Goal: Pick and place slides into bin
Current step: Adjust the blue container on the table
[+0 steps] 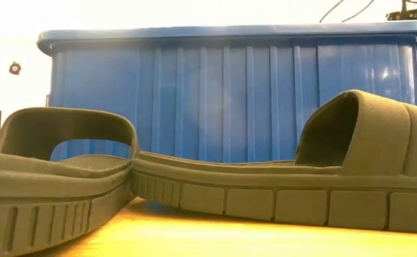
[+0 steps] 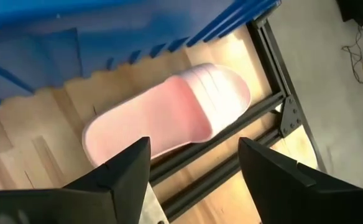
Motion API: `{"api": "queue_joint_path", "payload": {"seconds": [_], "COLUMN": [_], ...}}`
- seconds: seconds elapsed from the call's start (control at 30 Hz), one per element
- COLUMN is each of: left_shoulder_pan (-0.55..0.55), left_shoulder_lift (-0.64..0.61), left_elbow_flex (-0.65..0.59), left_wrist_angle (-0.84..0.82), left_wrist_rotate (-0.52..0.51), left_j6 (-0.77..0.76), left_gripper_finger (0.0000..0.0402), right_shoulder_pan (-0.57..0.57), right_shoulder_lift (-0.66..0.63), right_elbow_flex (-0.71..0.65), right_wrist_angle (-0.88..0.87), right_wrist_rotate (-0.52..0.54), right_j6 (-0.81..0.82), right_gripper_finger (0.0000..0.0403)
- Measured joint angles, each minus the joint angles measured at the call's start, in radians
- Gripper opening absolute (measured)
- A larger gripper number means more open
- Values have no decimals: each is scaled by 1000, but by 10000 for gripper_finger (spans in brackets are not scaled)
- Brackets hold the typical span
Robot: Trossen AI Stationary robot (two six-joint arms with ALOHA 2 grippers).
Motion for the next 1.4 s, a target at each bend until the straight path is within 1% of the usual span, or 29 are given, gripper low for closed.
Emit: {"api": "queue_joint_path", "payload": {"seconds": [0.23,0.33,0.4,0.53,0.6,0.7,0.83,0.9,1.0,1.2,1.3,1.4], "left_shoulder_pan": [0,0,0,0,0,0,0,0,0,0,0,0], "left_shoulder_lift": [-2,-2,-2,-2,-2,-3,-8,-9,-15,-29,-38,-48], "left_elbow_flex": [0,0,0,0,0,0,0,0,0,0,0,0], "left_wrist_angle": [-2,-2,-2,-2,-3,-3,-5,-5,-18,-32,-39,-49], "left_wrist_rotate": [0,0,0,0,0,0,0,0,0,0,0,0], "left_j6": [0,0,0,0,0,0,0,1,4,5,5,6], "left_gripper_finger": [52,52,52,52,52,52,52,52,52,52,52,52], "right_shoulder_pan": [0,-4,-4,-4,-4,-5,-5,-5,-5,-5,-5,-5], "right_shoulder_lift": [3,23,27,27,35,47,48,51,70,122,139,150], "right_elbow_flex": [1,15,27,37,35,33,29,19,-16,-80,-84,-86], "right_wrist_angle": [-1,0,55,226,265,261,236,229,233,233,240,289], "right_wrist_rotate": [4,48,57,61,124,222,305,315,304,297,305,307], "right_j6": [0,64,154,232,314,496,750,814,880,1019,1018,961], "right_gripper_finger": [220,219,219,218,214,189,123,82,24,10,9,9]}}
